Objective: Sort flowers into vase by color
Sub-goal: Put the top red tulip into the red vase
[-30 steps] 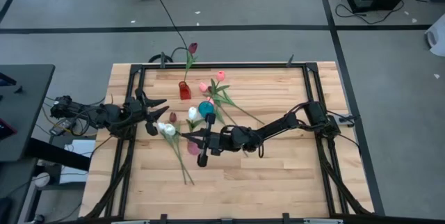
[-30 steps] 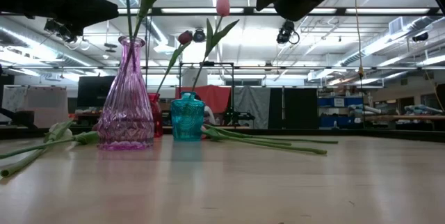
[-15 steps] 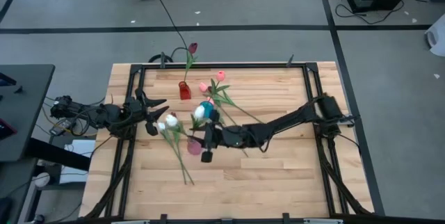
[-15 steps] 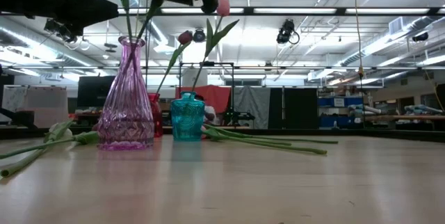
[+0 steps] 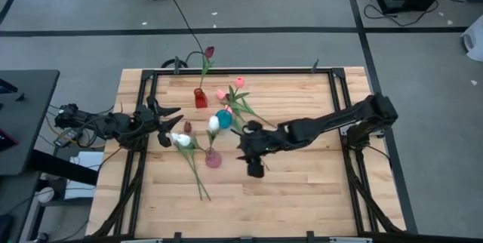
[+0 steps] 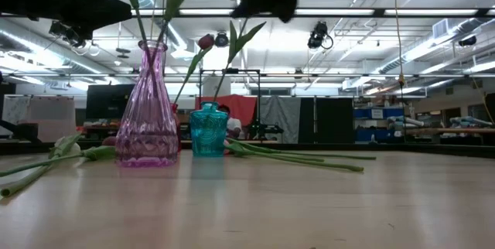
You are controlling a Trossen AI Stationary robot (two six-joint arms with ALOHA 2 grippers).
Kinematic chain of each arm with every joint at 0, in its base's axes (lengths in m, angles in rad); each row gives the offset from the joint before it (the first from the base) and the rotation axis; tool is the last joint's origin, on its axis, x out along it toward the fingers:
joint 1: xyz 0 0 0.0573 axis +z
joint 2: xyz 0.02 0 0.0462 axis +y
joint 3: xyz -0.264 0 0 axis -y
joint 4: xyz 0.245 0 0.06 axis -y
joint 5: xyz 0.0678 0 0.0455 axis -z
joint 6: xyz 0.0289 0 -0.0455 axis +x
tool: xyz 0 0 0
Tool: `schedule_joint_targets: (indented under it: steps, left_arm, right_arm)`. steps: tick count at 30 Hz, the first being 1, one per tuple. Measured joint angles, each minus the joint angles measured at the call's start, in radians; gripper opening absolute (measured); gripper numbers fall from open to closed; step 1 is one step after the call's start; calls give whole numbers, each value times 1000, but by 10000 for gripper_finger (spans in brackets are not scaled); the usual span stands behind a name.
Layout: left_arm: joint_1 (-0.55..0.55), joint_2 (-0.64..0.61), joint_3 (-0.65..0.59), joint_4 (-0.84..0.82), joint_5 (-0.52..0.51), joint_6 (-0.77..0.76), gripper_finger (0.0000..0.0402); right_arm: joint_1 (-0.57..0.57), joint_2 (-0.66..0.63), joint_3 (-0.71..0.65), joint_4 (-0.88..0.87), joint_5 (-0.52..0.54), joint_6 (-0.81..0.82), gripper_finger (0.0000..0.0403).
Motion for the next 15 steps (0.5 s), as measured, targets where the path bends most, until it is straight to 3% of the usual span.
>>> schedule_joint_targets:
  steps: [4,6,10,15]
  left_arm:
    - [0,0,0,1,0,0,137]
    - [0,0,0,1,0,0,137]
    - [0,0,0,1,0,0,137]
    - [0,0,0,1,0,0,137]
  right_arm:
    - [-25,-15,-35,-196,103,69,174]
    - [-67,-15,-91,-218,104,103,165]
    - [-177,-14,-230,-104,34,130,147]
    - [-320,-13,-363,53,25,137,132]
